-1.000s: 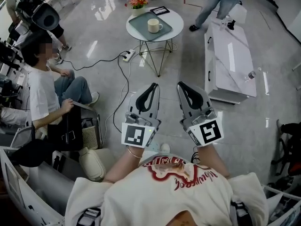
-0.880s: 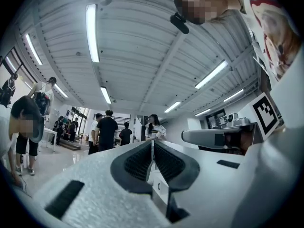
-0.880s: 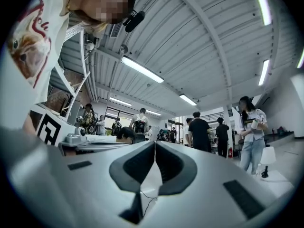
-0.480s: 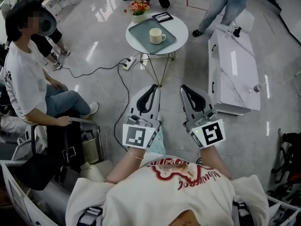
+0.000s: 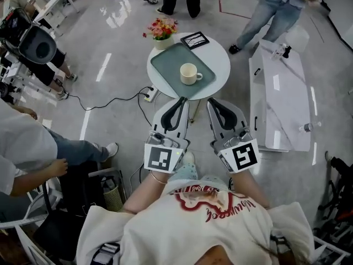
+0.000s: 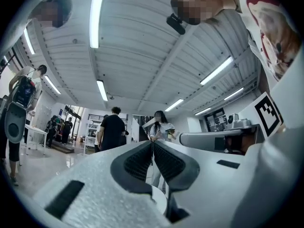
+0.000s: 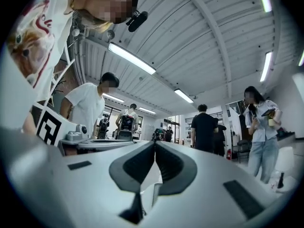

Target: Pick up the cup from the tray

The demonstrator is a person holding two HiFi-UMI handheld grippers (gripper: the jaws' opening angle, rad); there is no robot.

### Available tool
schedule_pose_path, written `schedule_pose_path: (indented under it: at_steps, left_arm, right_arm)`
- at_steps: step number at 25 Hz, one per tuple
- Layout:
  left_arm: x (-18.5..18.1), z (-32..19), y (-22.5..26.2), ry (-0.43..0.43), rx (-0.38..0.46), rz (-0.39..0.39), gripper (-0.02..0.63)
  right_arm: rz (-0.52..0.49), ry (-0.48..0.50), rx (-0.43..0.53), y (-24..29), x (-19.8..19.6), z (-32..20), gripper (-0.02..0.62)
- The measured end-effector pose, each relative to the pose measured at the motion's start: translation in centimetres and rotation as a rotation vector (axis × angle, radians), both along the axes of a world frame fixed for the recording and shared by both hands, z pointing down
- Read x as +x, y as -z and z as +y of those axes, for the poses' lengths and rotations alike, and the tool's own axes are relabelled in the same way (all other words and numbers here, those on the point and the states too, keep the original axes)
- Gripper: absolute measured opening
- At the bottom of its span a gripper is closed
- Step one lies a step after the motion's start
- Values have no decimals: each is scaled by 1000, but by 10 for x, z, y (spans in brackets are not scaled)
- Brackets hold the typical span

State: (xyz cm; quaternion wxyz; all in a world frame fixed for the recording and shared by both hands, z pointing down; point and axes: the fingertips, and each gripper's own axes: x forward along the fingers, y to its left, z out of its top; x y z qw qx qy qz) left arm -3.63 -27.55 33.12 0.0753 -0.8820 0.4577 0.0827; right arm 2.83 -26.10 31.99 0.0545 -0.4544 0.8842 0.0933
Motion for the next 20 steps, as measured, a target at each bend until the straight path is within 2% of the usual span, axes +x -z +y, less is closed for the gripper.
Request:
schedule_pose_path:
  at_steps: [8,13,14,16,20]
  left_arm:
    - [-14,-61,-20,48,-29,4,26]
    - [-20,-69,-48,76,-82,0,26]
    - [-20,-69,-56,79,-103,-2,26]
    - [-22,-69,-72,89,-147,0,26]
    - [-31,-71,-97,105,-183,-26,26]
  right_arm:
    - [-4,-129,-87,-43,28,-78,27]
    - [72,-127,-215,-138,34,-127,31]
    - [95,-124,-249,-161,33,-138,44]
    - [136,-131,-321,-206,31,-161,142]
    - [162,-184,-428,-271,33,-210,149]
